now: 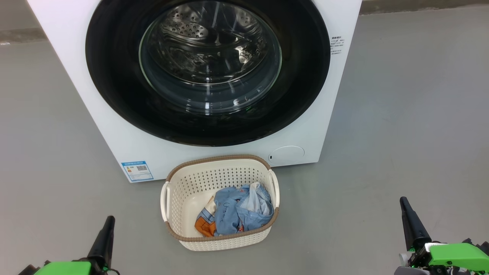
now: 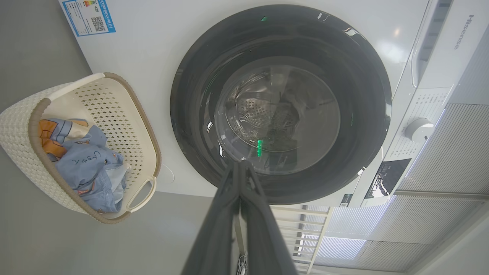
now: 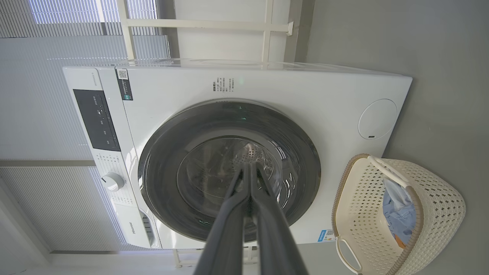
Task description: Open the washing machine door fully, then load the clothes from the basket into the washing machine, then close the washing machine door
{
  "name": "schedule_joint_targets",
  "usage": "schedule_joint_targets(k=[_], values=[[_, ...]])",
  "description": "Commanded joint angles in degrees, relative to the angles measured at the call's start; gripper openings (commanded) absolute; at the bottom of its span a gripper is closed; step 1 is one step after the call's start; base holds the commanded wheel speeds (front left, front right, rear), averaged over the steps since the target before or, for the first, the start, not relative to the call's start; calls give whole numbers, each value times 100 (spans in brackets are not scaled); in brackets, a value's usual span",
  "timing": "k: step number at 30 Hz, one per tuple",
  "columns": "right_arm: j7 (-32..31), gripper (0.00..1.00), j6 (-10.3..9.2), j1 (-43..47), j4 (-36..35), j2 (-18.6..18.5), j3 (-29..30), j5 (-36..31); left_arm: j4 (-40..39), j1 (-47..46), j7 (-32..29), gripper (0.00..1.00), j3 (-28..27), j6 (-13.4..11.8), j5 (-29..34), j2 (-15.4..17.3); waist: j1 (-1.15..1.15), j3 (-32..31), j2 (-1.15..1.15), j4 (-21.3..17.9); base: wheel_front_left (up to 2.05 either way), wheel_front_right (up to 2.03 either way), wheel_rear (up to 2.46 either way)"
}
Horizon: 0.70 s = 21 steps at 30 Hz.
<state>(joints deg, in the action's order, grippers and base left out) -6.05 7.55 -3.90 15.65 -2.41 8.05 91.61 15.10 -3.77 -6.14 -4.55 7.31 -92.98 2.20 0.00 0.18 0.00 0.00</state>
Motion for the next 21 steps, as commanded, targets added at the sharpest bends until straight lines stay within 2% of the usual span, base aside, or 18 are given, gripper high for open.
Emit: schedule_joint_targets(k=[1, 3, 4, 11, 15, 21], values=[[-42, 0, -6, -228, -163, -46, -155, 58, -107, -241, -33, 0, -194, 18, 80, 67, 0, 0, 0, 0, 0, 0, 0], [-42, 0, -6, -228, -163, -46, -155, 58, -107, -241, -33, 0, -194, 18, 80, 67, 0, 0, 0, 0, 0, 0, 0], [2, 100, 0, 8, 20, 3, 1, -2, 17, 8, 2, 100, 5, 0, -3, -2, 0, 0, 0, 0, 0, 0, 0], [31, 100, 0, 157, 255, 66, -20, -26, 223, 172, 22, 100, 35, -5, 8, -96, 0, 8, 0, 0, 0, 0, 0], [113, 100, 0, 104, 206, 44, -96, -110, 147, 159, 104, 100, 71, -4, 79, -66, 13, -9, 0, -6, 0, 0, 0], [225, 100, -1, 39, 152, -2, -193, -271, 44, 154, 221, 100, 145, -3, 220, 0, 0, 7, 0, -14, 0, 0, 0]])
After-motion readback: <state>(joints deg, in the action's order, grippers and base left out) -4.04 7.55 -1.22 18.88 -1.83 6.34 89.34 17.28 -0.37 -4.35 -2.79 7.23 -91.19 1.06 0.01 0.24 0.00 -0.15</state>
